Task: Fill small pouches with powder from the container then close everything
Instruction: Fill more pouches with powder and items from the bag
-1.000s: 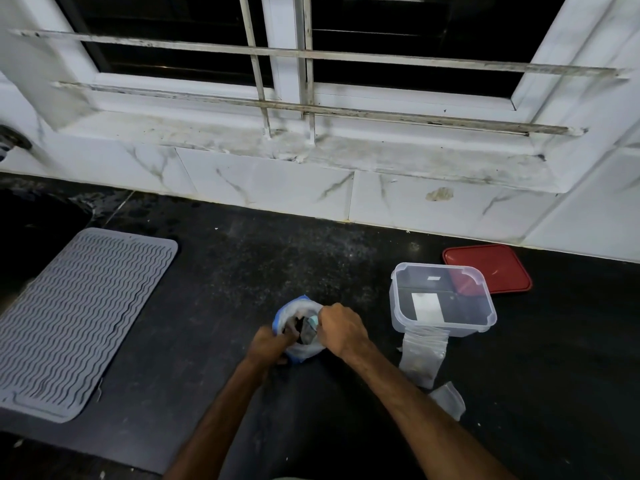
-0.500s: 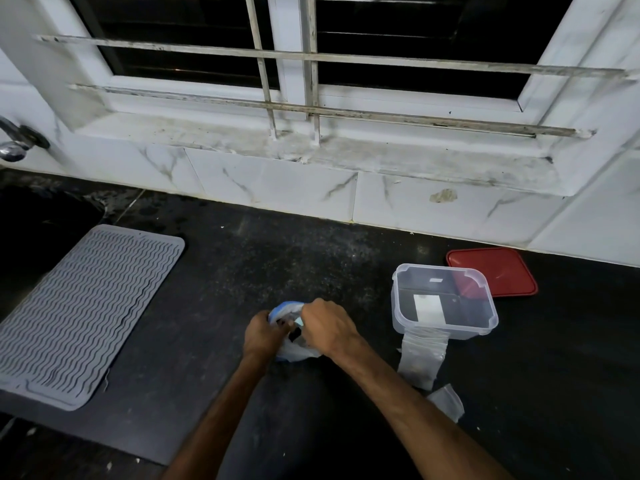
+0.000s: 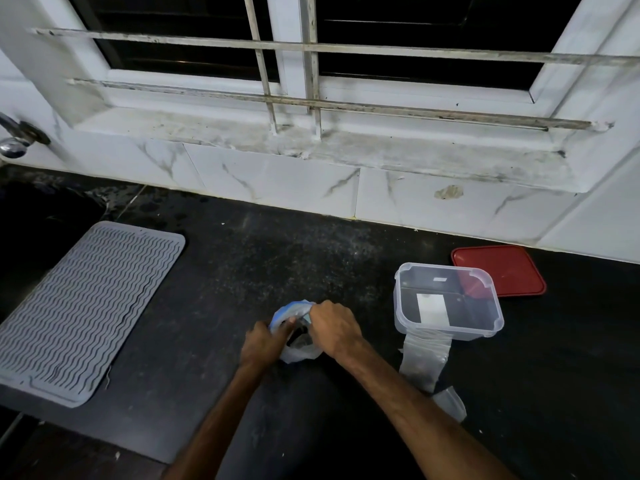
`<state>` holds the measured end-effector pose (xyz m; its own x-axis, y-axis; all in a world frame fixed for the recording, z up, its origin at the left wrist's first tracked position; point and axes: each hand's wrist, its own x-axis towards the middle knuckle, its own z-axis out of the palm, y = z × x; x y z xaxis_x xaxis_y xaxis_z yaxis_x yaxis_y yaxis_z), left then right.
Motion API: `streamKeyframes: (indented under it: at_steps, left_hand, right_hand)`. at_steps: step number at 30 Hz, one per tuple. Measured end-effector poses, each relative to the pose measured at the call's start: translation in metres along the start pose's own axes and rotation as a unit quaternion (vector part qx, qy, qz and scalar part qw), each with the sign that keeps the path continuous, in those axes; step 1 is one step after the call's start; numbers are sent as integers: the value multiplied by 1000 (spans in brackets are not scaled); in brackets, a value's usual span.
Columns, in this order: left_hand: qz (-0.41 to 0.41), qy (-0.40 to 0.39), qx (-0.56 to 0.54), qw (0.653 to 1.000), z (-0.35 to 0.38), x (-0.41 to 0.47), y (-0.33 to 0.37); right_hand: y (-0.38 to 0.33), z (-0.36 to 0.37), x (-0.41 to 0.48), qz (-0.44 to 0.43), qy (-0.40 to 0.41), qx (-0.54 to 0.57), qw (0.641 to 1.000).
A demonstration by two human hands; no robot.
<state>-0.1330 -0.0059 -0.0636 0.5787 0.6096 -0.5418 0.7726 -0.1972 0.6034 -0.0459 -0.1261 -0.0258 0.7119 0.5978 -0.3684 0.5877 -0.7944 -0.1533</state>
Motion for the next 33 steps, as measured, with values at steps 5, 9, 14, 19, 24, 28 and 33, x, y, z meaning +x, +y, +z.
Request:
streamKeyframes:
  at_steps: [5,9,14,19,24,28,33]
  left_hand:
    - [80,7,32,996,3,-12,5]
    - [125,44,66,989,-1,-13,8]
    - [136,88,-7,987,-3,-16,13]
    - [-63,-63,-125,988,6,-31,18]
    - [-4,-24,-205,978,10,-26,15]
    - [5,-33,-239,971,14,-25,21]
    - [-4,-118,-262,958,5,-23,21]
  right_hand:
    - [-5,9,1,-10,-73,-22,997]
    - [-1,14,-4,-15,-35,-41,998]
    - [2,14,-6,14,7,35,999]
    - [9,18,-6,52,24,92,994]
    - [16,24,-8,53,35,128,990]
    - [24,26,-9,65,42,167,983]
    - [31,29,-9,83,34,217,972]
